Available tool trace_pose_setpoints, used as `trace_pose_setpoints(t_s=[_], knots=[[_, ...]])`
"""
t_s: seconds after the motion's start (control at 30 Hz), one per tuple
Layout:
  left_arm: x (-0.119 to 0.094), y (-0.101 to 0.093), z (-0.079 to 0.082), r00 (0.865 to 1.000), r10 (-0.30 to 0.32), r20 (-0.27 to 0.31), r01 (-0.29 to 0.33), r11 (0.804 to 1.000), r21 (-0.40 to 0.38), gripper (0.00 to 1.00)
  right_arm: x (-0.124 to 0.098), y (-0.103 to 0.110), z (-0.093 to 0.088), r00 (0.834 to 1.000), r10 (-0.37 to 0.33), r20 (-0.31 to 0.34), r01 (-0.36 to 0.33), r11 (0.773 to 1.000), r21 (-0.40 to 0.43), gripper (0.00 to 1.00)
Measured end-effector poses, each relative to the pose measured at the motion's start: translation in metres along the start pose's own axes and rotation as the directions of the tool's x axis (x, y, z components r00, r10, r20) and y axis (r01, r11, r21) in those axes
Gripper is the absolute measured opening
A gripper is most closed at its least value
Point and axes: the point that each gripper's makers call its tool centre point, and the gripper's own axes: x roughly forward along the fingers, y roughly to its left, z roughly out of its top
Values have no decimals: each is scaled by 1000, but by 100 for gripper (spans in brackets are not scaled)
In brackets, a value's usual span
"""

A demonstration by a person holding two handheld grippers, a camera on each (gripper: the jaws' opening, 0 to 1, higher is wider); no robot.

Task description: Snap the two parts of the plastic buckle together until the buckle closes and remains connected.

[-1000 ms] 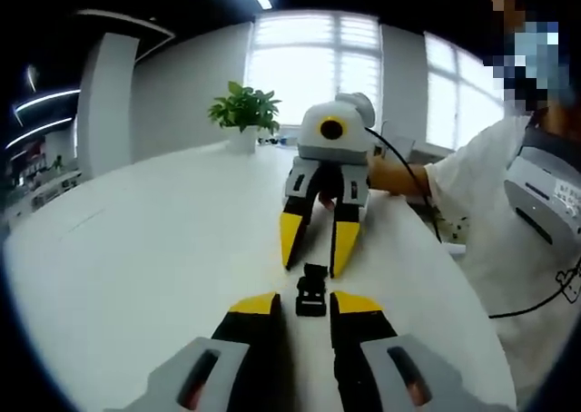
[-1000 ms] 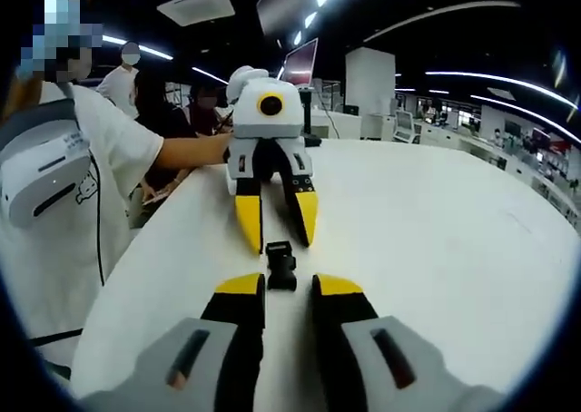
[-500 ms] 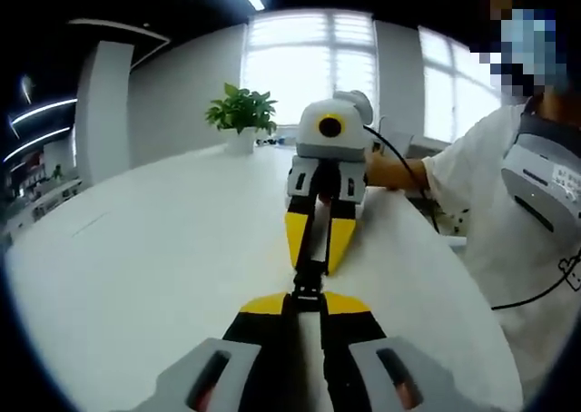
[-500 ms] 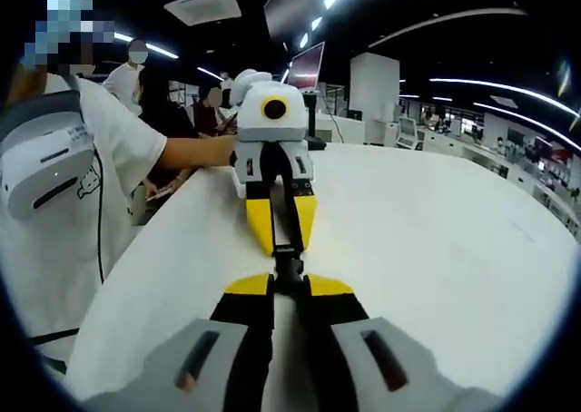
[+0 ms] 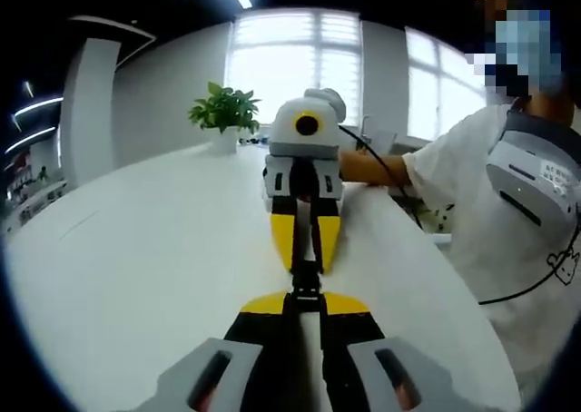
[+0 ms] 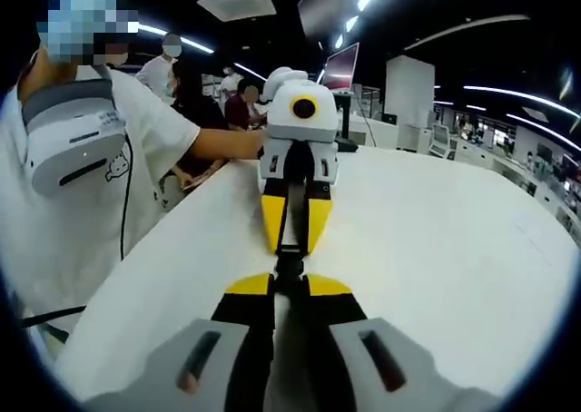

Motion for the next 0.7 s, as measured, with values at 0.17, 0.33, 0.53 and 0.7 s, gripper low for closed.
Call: trace_pose_setpoints(t_s=[0.17,0.33,0.53,0.7], knots=[[7,-6,4,999,-32,-7,32,999,6,9,2,9,-5,998,58,-6,-58,998,-32,9],[4,-8,2,999,-30,-10,30,1000,1,10,4,7,-10,999,42,-6,-43,999,-17,9],[4,-5,3,1000,2,-15,-2,1000,-8,11,5,3,-9,1000,-6,-22,6,1000,-21,10],[4,-2,4,1000,18,-14,-18,1000,-10,12,6,0,-8,1000,-17,-19,17,1000,-7,10]])
